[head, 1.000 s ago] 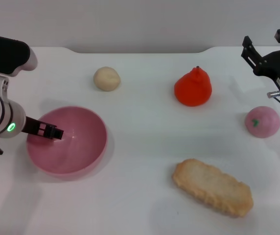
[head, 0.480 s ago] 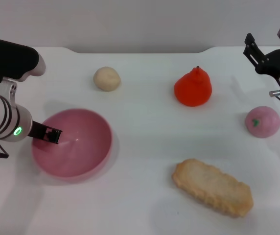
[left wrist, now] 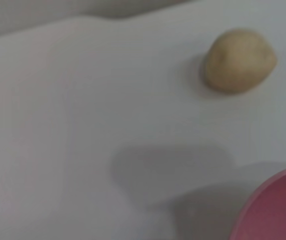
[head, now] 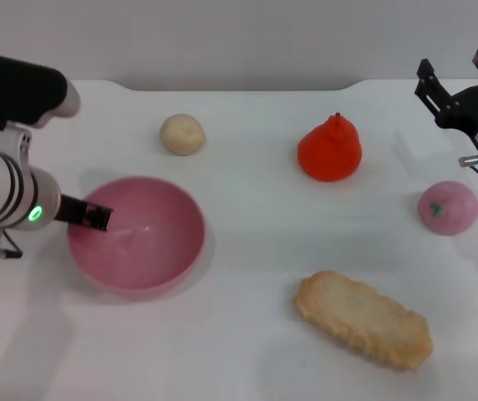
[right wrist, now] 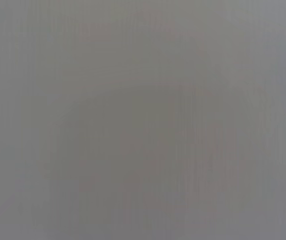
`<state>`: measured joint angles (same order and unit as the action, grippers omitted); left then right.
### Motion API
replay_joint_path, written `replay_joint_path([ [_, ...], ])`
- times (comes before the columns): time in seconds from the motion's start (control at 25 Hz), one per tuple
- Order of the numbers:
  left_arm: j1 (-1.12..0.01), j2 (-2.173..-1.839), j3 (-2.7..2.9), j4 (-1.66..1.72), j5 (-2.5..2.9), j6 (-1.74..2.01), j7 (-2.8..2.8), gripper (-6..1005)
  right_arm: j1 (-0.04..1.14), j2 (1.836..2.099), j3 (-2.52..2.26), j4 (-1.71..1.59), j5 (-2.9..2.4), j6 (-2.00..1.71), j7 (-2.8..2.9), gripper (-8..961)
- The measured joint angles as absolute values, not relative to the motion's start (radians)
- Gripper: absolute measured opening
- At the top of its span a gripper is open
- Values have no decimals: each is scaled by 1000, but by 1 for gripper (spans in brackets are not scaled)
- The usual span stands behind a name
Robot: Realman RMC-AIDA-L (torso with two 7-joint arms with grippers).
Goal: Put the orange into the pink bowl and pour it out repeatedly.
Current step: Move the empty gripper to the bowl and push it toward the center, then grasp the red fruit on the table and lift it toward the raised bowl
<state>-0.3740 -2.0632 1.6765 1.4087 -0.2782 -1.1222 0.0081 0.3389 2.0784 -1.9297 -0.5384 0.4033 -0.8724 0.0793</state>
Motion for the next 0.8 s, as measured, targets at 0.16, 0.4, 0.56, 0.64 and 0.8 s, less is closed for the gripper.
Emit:
replay_joint_path([
  [0.16, -369, -2062, 1677, 1444, -277, -1100, 13, 144, 336, 2077, -1931, -562, 403, -834, 83, 715],
  [0.4, -374, -2059, 1676, 1475, -272, -1086, 18, 70, 292, 2067, -1913, -757, 390, -560, 76, 709],
  [0.56, -376, -2057, 1670, 1504, -270, -1074, 23, 43, 204, 2067, -1840, -1033, 297, -257, 74, 706],
  [0.64, -375, -2057, 1668, 1517, -271, -1058, 33, 43, 174, 2073, -1800, -1184, 242, -71, 74, 704],
  [0.8, -376, -2057, 1666, 1524, -272, -1025, 43, 43, 187, 2071, -1744, -1389, 225, 315, 74, 701],
])
